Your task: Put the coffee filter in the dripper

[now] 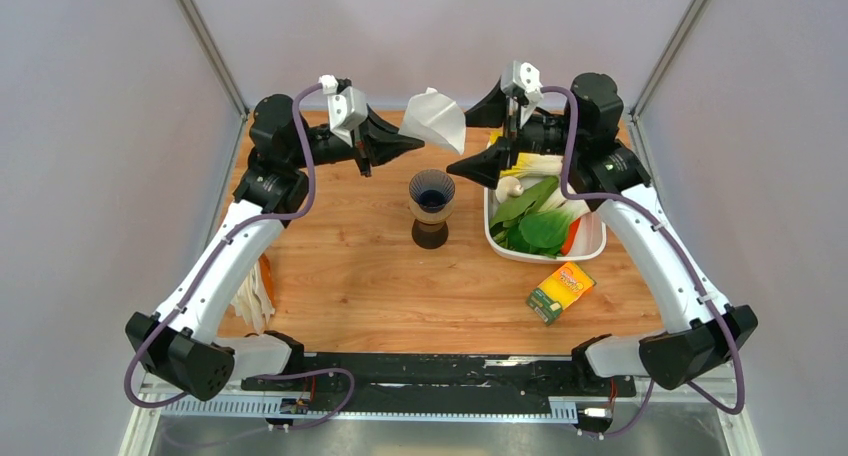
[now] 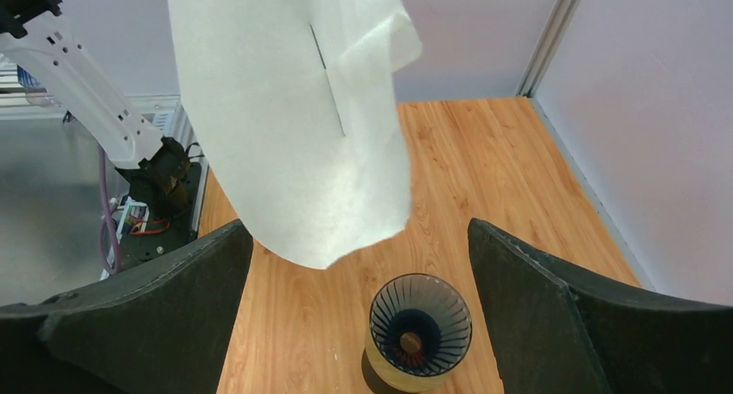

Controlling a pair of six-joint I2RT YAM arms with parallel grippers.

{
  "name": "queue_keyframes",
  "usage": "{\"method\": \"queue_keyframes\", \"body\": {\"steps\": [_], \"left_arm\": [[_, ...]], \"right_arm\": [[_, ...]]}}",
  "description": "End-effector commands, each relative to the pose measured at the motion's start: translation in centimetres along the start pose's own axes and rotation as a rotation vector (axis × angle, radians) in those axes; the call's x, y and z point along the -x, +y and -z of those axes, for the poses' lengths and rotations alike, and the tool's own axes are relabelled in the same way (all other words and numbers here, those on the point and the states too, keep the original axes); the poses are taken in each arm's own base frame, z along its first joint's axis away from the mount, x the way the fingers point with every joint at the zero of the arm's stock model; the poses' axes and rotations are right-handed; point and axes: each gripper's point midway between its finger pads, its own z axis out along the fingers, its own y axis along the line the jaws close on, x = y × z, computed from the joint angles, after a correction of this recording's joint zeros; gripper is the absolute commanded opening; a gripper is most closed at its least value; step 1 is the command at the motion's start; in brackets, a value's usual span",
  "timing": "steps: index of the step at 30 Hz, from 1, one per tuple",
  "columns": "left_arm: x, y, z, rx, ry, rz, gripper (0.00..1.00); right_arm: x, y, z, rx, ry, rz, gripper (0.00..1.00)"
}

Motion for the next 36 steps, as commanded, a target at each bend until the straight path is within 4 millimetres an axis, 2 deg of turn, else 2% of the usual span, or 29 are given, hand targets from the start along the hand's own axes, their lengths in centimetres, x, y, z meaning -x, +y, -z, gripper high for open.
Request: {"method": "queue_keyframes", "body": {"steps": [1,6,8,12,23,24,26,27,32,36], "left_arm": [[1.9,-0.5,-0.5,-0.036,-0.062,0.012,0.00],[1.6,-1.0,-0.8,-0.053,-0.061,0.021,0.00],[1.4,-1.0,-0.9,-0.056,-0.058,0.028,0.00],[1.2,-1.1,-1.1,-0.062,-0.056,0.053,0.00],[0.2,-1.1,-1.0,-0.057,-0.016,0.083,0.01],[-0.1,-1.1,-0.9,-0.056,-0.005,0.084,0.02],[-0.3,-1.1,-0.8,-0.053,0.010,0.088,0.14],[-0.2,-1.1,-0.7,-0.054,0.012,0.087,0.25],[-0.1,-1.7,-0.5,-0.082,0.046,0.128,0.57],[0.4,-1.1,-0.9,-0.067,0.027,0.178,0.62]], "right_arm": [[3.7,1.1,-0.8,0.018,-0.087,0.061,1.00],[4.7,1.3,-1.6,0.029,-0.118,0.073,0.99],[5.1,1.2,-1.8,0.028,-0.129,0.075,0.93],[5.2,1.0,-1.9,0.025,-0.134,0.085,0.73],[3.7,1.0,-1.1,0.010,-0.111,0.097,0.08],[3.6,0.8,-1.0,0.007,-0.108,0.093,0.05],[3.4,0.6,-0.7,0.004,-0.103,0.091,0.00],[3.3,0.6,-0.6,0.004,-0.100,0.090,0.00],[2.3,1.5,-0.4,0.057,-0.084,0.105,0.00],[1.6,1.8,-0.5,0.085,-0.076,0.092,0.00]]}}
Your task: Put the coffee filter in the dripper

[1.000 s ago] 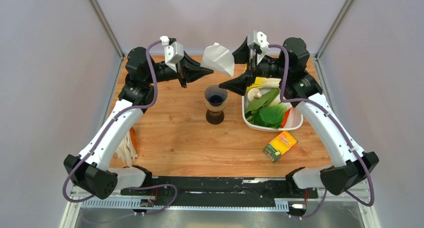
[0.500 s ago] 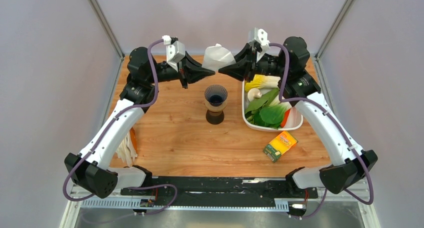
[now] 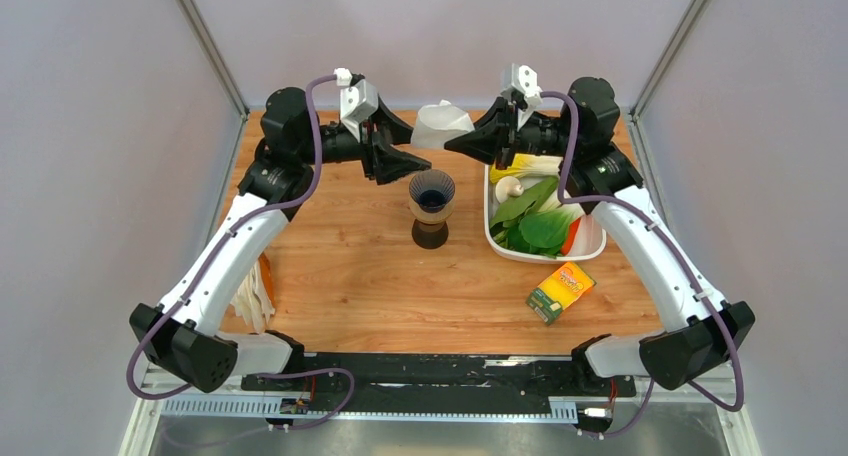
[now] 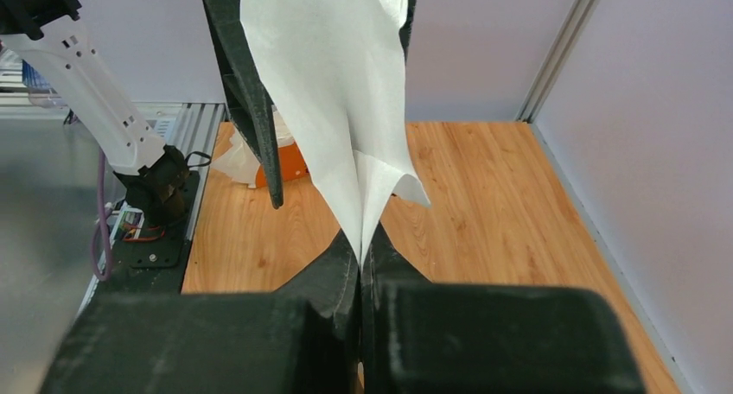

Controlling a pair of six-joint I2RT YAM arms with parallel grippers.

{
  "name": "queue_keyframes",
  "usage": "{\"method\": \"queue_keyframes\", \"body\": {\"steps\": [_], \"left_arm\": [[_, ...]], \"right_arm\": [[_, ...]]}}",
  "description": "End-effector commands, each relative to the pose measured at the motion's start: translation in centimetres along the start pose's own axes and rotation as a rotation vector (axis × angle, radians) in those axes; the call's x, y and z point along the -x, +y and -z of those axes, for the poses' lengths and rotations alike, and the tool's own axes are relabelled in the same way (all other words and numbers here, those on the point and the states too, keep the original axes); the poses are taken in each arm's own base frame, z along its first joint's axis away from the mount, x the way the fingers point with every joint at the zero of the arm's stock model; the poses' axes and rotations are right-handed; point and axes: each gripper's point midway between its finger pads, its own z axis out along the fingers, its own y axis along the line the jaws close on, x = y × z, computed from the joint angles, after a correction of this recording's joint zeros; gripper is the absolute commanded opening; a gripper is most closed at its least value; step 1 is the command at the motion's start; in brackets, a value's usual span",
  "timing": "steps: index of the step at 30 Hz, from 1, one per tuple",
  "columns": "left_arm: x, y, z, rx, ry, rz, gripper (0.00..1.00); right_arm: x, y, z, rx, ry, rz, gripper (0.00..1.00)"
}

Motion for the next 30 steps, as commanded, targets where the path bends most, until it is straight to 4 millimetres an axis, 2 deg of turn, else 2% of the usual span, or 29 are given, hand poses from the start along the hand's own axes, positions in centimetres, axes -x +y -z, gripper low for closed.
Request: {"method": "queue_keyframes", "body": {"steps": [1,3,5,7,9,10,12,15,16,17,18,19,21,23,26,27,28,29,30], "left_arm": [[2.2,0.0,-0.3,-0.014,-0.045,0.016,0.62],[2.6,0.1,-0.5,-0.013,-0.065,0.029,0.62],[2.9,0.1,-0.7,-0.022,-0.081,0.036,0.58],[3.2,-0.1,-0.8,-0.037,-0.088,0.043,0.46],[3.4,-0.2,-0.7,-0.043,-0.091,0.031,0.26],[3.4,-0.2,-0.7,-0.038,-0.091,0.030,0.09],[3.2,-0.2,-0.5,-0.031,-0.092,0.025,0.01],[3.2,-0.3,-0.2,-0.048,-0.091,0.029,0.00],[3.1,-0.3,-0.2,-0.053,-0.086,0.035,0.03],[3.4,-0.5,-0.2,-0.062,-0.087,0.027,0.18],[3.5,-0.5,-0.2,-0.064,-0.085,0.027,0.25],[3.8,-0.6,-0.2,-0.067,-0.089,0.021,0.38],[4.2,-0.6,-0.2,-0.073,-0.099,0.022,0.45],[4.6,-0.7,-0.3,-0.082,-0.109,0.026,0.46],[5.3,-0.9,-0.4,-0.094,-0.128,0.030,0.38],[5.4,-1.0,-0.4,-0.097,-0.131,0.029,0.27],[5.7,-1.1,-0.3,-0.102,-0.139,0.027,0.19],[5.8,-1.3,-0.3,-0.105,-0.142,0.033,0.05],[6.0,-1.3,-0.3,-0.105,-0.148,0.028,0.01]], "right_arm": [[0.9,1.7,0.4,0.068,-0.018,0.049,0.00],[0.8,1.8,0.3,0.081,-0.018,0.049,0.00],[0.8,1.9,0.3,0.089,-0.018,0.050,0.00],[0.7,2.0,0.3,0.093,-0.015,0.050,0.00],[0.5,2.1,0.4,0.094,-0.011,0.054,0.00],[0.4,2.1,0.4,0.092,-0.010,0.056,0.00],[0.2,2.1,0.6,0.087,-0.005,0.057,0.00],[0.0,2.1,0.7,0.084,0.000,0.058,0.00],[-0.1,2.1,0.6,0.085,0.002,0.055,0.00],[-0.2,2.1,0.6,0.087,0.003,0.051,0.00],[-0.2,2.2,0.6,0.091,0.004,0.048,0.00],[-0.3,2.2,0.6,0.092,0.005,0.046,0.00],[-0.5,2.1,0.6,0.091,0.007,0.045,0.00],[-0.5,2.0,0.5,0.091,0.007,0.046,0.00],[-0.7,1.8,0.5,0.087,0.010,0.041,0.00],[-0.7,1.8,0.5,0.085,0.011,0.040,0.00],[-0.8,1.8,0.5,0.083,0.012,0.037,0.00],[-0.9,1.7,0.5,0.081,0.014,0.032,0.00],[-0.9,1.6,0.6,0.079,0.014,0.031,0.00]]}}
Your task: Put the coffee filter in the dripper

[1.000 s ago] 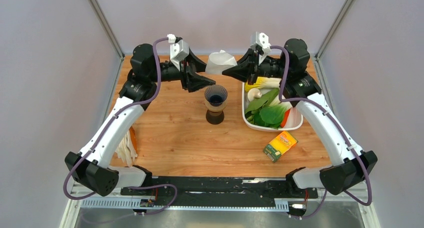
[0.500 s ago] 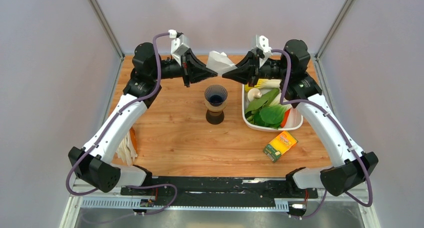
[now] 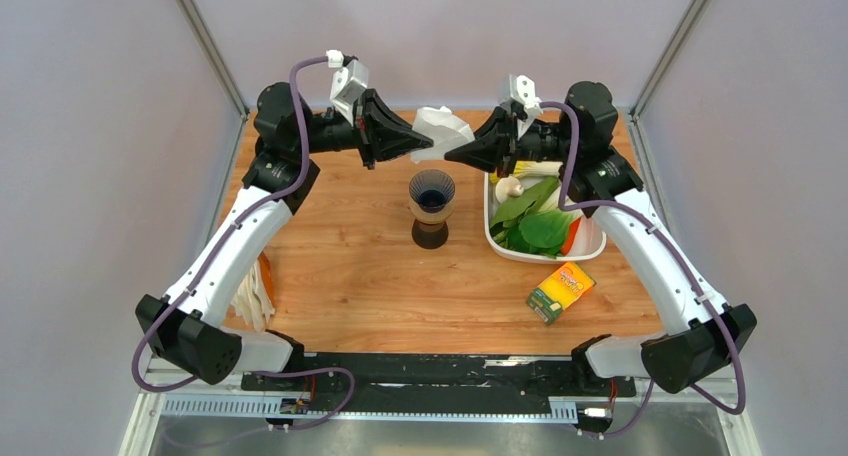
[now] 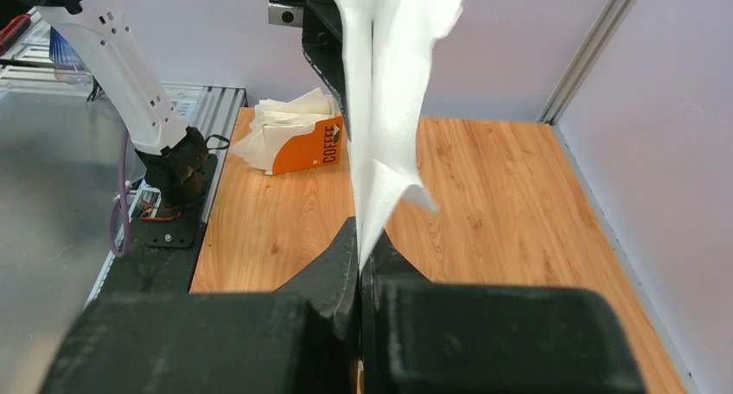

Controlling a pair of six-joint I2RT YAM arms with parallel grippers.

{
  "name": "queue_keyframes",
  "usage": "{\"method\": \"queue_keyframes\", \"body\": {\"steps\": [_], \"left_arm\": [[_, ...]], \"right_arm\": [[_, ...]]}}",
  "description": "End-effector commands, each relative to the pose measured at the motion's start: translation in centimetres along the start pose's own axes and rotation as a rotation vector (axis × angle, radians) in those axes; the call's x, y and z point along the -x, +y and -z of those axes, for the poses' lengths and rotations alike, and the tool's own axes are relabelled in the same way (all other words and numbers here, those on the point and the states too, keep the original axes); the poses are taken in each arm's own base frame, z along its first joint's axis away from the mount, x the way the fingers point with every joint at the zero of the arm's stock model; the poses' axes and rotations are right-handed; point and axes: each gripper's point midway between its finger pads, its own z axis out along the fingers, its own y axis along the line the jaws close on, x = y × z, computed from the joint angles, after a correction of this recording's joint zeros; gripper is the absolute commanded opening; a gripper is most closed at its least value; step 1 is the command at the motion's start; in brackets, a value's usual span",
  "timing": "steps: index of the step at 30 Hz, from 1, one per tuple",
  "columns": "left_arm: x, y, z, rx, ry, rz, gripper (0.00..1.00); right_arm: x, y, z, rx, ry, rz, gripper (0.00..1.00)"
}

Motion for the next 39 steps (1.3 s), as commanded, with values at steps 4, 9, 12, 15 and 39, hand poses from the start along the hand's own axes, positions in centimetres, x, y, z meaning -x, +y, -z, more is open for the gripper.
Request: {"method": "queue_keyframes", "body": {"steps": [4,9,12,15,39], "left_arm": [[3.2,-1.1,0.1,-0.029,-0.065,-0.058,0.00],[4.6,-0.9,-0.2,-0.025,-0.103,-0.040,0.41],[5.4,-0.9,-0.5,-0.033,-0.117,-0.030,0.46],[5.4,-0.8,-0.7,-0.054,-0.115,-0.004,0.33],[4.1,0.4,-0.4,-0.029,-0.095,0.034,0.36]], "right_arm": [[0.0,-0.2,0.6,0.000,0.001,0.014,0.00],[-0.3,0.0,0.5,0.019,0.003,0.007,0.00],[-0.5,0.0,0.5,0.020,0.005,0.008,0.00],[-0.6,-0.1,0.5,0.017,0.007,0.004,0.00],[-1.4,-0.4,1.7,-0.016,0.030,-0.050,0.00]]}}
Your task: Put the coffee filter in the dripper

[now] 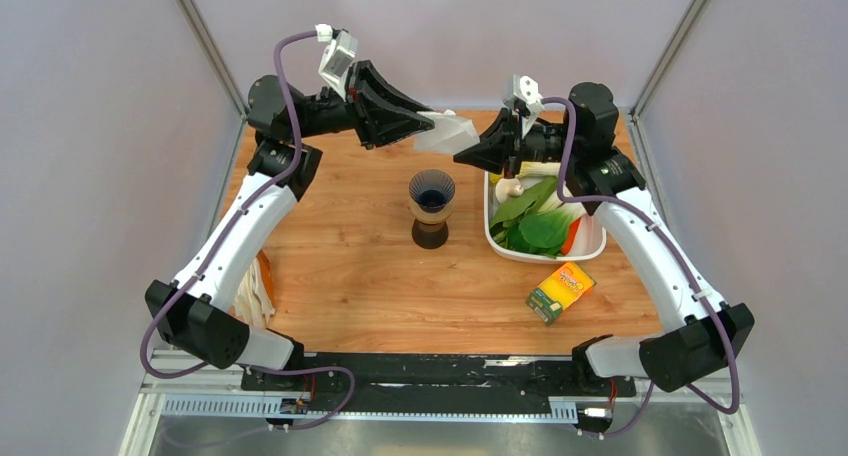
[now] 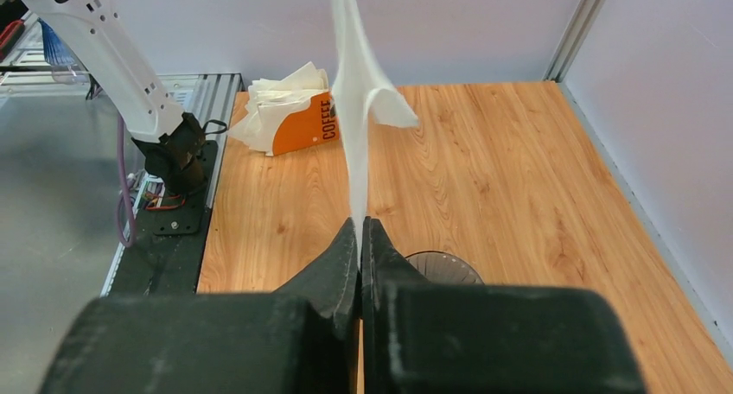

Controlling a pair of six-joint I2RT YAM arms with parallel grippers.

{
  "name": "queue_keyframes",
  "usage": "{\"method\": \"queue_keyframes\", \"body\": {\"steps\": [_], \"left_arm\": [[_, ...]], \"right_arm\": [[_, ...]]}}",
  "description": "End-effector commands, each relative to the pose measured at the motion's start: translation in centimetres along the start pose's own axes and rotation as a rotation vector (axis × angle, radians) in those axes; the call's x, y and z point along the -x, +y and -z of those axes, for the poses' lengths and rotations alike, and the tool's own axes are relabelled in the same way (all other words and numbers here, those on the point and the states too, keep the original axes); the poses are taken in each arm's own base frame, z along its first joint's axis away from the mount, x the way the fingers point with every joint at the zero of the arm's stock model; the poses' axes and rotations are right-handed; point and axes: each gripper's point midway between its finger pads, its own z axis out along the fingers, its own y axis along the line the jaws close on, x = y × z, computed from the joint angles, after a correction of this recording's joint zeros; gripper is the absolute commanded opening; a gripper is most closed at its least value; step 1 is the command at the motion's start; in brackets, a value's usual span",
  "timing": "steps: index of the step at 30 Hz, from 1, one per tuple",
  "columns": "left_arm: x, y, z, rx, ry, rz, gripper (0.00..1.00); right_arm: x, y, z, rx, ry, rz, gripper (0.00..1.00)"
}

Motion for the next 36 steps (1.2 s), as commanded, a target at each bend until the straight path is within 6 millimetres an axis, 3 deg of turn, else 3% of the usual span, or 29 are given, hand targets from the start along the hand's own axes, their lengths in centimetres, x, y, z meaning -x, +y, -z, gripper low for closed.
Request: {"method": "queue_keyframes", "body": {"steps": [1,3,7,12,13,18,19,20,21,24,26,36], "left_arm": [[-0.8,0.2,0.4,0.003,0.032,-0.015,0.57],[-2.4,0.6,0.8,0.016,0.072,-0.020,0.69],[-5.8,1.3,1.8,0.033,0.149,-0.052,0.71],[-6.9,1.7,2.0,0.033,0.169,-0.066,0.69],[-7.0,1.7,2.0,0.022,0.172,-0.066,0.64],[-7.2,1.4,1.9,-0.022,0.198,-0.073,0.06],[-7.0,1.3,1.9,-0.029,0.200,-0.087,0.03],[-7.0,1.3,1.9,-0.033,0.200,-0.094,0.01],[-6.9,1.2,1.9,-0.034,0.200,-0.102,0.00],[-7.1,2.0,2.2,0.009,0.197,-0.114,0.00],[-6.8,2.7,2.3,0.049,0.183,-0.126,0.00],[-6.2,4.4,2.0,0.130,0.113,-0.097,0.00]], "right_arm": [[0.8,0.8,0.3,0.027,-0.013,0.025,0.00],[0.9,0.9,0.3,0.035,-0.015,0.027,0.00],[1.1,1.1,0.3,0.045,-0.017,0.029,0.00],[1.2,1.7,0.4,0.066,-0.020,0.036,0.00],[1.2,1.6,0.4,0.064,-0.021,0.037,0.00],[1.4,1.2,0.4,0.043,-0.021,0.035,0.00],[1.5,1.1,0.4,0.036,-0.021,0.034,0.00],[1.8,0.9,0.5,0.029,-0.024,0.039,0.03],[2.4,0.6,0.7,0.013,-0.029,0.051,0.13],[5.1,-1.9,2.5,-0.090,-0.049,0.094,0.62],[6.9,-2.7,3.5,-0.124,-0.064,0.114,0.70],[9.7,0.5,4.0,-0.116,-0.094,0.267,0.52]]}}
